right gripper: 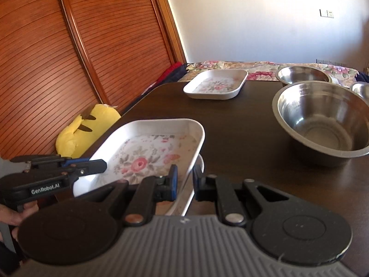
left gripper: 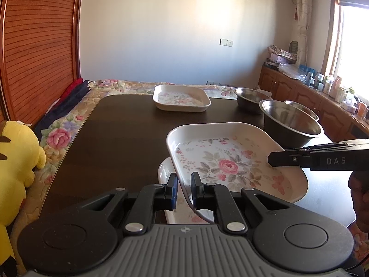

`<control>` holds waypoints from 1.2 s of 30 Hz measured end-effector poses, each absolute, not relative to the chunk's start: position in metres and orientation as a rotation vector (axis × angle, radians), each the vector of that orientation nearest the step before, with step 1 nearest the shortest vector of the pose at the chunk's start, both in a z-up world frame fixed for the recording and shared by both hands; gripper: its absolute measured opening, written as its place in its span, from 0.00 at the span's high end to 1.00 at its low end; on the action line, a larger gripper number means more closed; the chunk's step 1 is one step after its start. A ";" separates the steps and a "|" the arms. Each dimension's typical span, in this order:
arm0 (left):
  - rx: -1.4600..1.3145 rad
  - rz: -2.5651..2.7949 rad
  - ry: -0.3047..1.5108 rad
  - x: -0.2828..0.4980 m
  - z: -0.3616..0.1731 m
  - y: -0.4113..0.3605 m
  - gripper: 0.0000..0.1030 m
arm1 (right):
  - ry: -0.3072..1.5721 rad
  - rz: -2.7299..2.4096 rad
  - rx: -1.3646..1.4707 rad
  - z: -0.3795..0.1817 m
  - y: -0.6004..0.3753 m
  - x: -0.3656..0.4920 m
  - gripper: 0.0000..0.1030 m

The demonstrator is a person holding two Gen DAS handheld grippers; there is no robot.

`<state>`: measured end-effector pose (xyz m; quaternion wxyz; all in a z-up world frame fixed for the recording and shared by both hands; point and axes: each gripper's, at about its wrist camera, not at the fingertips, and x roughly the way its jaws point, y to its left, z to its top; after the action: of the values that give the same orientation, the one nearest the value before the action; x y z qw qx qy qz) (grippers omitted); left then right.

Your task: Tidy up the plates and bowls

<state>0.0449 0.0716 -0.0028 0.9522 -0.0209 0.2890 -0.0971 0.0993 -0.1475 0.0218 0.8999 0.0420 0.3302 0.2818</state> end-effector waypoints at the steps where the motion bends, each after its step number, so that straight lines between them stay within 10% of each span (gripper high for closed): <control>1: -0.043 -0.196 0.589 0.045 -0.004 0.072 0.87 | 0.681 0.582 0.084 0.021 -0.147 0.098 0.85; 36: -0.054 -0.177 0.602 0.051 -0.031 0.076 0.87 | 0.513 0.487 0.026 -0.006 -0.127 0.062 0.81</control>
<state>0.0508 0.0758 -0.0310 0.9508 -0.0267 0.2960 -0.0872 0.0617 -0.1271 -0.0058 0.9380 0.0129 0.2514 0.2383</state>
